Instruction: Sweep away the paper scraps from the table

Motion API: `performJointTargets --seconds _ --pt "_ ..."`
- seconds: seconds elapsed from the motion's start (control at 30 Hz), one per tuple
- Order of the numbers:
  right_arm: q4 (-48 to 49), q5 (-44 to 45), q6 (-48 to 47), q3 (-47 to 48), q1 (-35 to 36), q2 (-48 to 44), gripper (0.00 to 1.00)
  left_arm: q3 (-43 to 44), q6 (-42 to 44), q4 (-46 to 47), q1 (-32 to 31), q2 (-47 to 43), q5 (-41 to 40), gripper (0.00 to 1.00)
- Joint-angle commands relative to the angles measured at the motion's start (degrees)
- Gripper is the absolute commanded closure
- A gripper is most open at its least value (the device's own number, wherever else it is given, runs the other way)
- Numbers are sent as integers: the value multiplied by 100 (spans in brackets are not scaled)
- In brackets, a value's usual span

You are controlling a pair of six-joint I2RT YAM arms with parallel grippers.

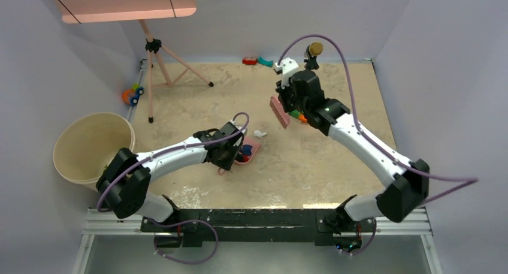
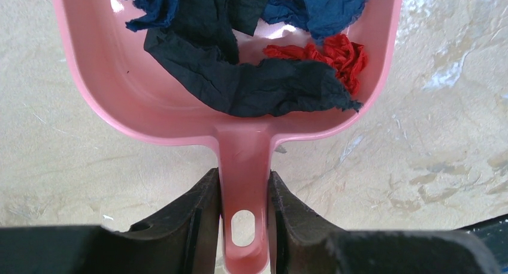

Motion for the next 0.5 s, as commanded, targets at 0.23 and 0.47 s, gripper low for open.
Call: performJointTargets --seconds 0.23,0.47 --pt "152 143 -1175 848 252 2094 100 319 -155 -169 -18 225 276 100" --pt "-686 -1724 -1534 1254 621 2255 100 417 -124 -172 -18 345 168 100"
